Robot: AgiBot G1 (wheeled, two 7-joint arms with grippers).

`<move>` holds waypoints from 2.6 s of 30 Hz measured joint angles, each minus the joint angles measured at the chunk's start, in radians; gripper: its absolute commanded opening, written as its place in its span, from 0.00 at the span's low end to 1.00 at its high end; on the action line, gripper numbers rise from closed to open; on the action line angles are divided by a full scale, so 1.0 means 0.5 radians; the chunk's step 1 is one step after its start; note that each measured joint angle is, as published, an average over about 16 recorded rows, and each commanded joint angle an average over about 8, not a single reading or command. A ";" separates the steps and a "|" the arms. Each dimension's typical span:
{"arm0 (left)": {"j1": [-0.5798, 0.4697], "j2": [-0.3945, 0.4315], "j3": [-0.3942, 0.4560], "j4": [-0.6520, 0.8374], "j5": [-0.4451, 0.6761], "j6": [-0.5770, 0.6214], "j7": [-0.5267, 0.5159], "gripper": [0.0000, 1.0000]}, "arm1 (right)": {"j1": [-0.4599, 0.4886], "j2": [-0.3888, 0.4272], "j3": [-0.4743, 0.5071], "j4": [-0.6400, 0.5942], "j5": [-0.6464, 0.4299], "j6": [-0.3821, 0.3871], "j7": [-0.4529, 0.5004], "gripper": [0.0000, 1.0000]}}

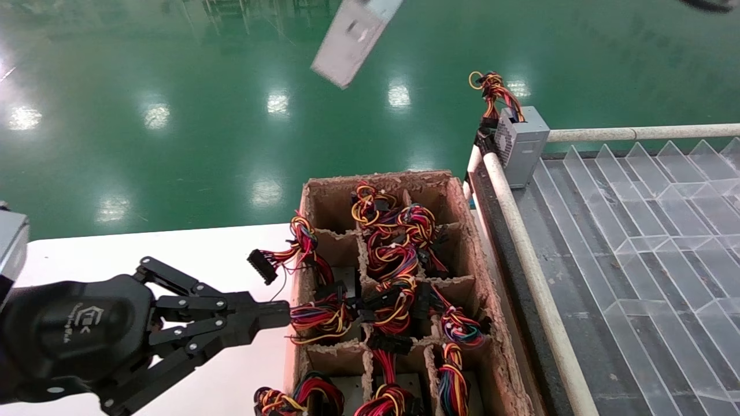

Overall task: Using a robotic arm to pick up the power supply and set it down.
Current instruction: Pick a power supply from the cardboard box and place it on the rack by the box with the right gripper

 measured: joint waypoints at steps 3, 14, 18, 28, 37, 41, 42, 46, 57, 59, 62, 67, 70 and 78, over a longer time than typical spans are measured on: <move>0.000 0.000 0.000 0.000 0.000 0.000 0.000 0.00 | 0.061 0.017 -0.016 -0.083 -0.058 0.031 -0.054 0.00; 0.000 0.000 0.000 0.000 0.000 0.000 0.000 0.00 | 0.211 0.060 -0.089 -0.480 -0.262 0.167 -0.310 0.00; 0.000 0.000 0.000 0.000 0.000 0.000 0.000 0.00 | 0.230 0.075 -0.117 -0.613 -0.322 0.214 -0.407 0.00; 0.000 0.000 0.000 0.000 0.000 0.000 0.000 0.00 | 0.190 0.106 -0.175 -0.846 -0.424 0.274 -0.624 0.00; 0.000 0.000 0.000 0.000 0.000 0.000 0.000 0.00 | 0.111 0.121 -0.208 -0.959 -0.472 0.268 -0.752 0.00; 0.000 0.000 0.001 0.000 0.000 0.000 0.000 0.00 | 0.079 0.121 -0.212 -0.986 -0.477 0.254 -0.789 0.00; 0.000 0.000 0.001 0.000 0.000 0.000 0.000 0.00 | 0.072 0.121 -0.212 -0.991 -0.477 0.250 -0.798 0.00; 0.000 0.000 0.001 0.000 0.000 0.000 0.000 0.00 | 0.048 0.118 -0.213 -1.007 -0.478 0.245 -0.832 0.00; 0.000 0.000 0.001 0.000 0.000 0.000 0.000 0.00 | 0.036 0.133 -0.213 -1.041 -0.479 0.250 -0.903 0.00; 0.000 0.000 0.001 0.000 -0.001 0.000 0.000 0.00 | 0.041 0.140 -0.214 -1.046 -0.482 0.239 -0.912 0.00; 0.000 0.000 0.001 0.000 -0.001 0.000 0.000 0.00 | 0.050 0.148 -0.218 -1.054 -0.486 0.209 -0.920 0.00; 0.000 0.000 0.001 0.000 -0.001 0.000 0.000 0.00 | 0.053 0.143 -0.223 -1.063 -0.493 0.147 -0.922 0.00; 0.000 0.000 0.001 0.000 -0.001 0.000 0.000 0.00 | 0.047 0.127 -0.224 -1.065 -0.494 0.111 -0.920 0.00; 0.000 0.000 0.001 0.000 -0.001 0.000 0.000 0.00 | 0.010 0.054 -0.213 -1.063 -0.476 0.060 -0.909 0.00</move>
